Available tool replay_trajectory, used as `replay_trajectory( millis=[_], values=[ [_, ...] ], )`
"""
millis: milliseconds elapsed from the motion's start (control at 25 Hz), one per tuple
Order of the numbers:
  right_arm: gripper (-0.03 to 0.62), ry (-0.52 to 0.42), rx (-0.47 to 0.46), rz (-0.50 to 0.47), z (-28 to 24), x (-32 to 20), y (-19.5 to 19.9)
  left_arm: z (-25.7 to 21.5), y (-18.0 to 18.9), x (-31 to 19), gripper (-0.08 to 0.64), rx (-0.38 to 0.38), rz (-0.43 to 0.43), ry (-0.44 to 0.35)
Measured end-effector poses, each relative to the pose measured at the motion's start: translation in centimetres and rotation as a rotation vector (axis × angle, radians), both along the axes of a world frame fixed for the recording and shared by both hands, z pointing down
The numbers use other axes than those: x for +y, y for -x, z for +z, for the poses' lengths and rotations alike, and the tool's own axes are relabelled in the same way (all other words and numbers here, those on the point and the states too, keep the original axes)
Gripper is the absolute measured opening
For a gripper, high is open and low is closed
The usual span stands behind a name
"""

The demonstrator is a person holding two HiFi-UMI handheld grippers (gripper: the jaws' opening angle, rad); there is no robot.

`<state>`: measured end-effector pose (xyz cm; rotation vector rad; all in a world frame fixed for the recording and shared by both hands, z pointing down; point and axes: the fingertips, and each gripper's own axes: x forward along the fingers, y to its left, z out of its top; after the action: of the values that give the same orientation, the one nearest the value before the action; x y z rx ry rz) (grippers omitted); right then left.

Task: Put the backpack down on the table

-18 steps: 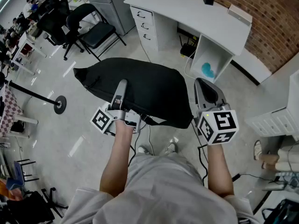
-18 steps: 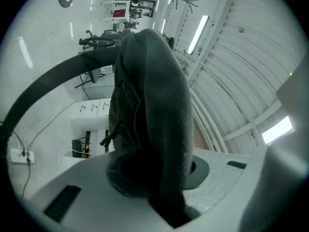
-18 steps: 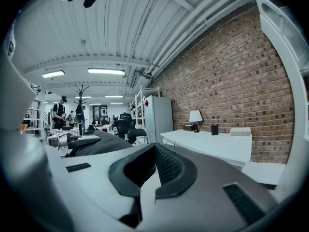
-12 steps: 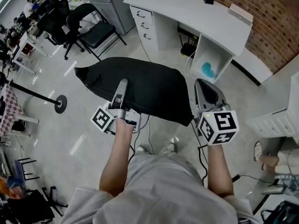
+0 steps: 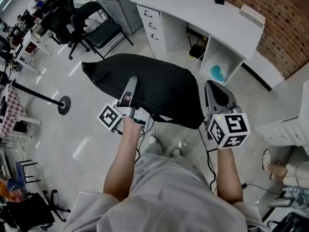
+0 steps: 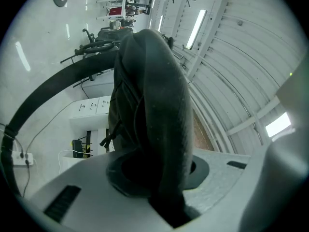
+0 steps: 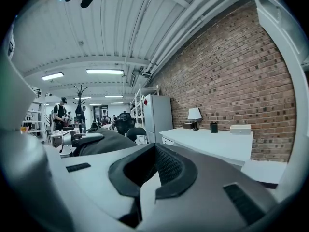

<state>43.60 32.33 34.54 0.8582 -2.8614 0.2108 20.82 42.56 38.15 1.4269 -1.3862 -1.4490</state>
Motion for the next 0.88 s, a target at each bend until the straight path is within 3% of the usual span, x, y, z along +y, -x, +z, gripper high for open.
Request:
replay_trajectory(
  millis=[400,880],
  values=[
    [0.002,0.009,0.020,-0.004,1.0,-2.7,2.6,1.0,2.0,-3.0,0.103,-0.005,0.007,0.008],
    [0.002,0.031,0.062,-0.012,2.2,-7.7,13.7,2.3,12.3,-8.0,0.103,0.036,0.012,0.005]
  ],
)
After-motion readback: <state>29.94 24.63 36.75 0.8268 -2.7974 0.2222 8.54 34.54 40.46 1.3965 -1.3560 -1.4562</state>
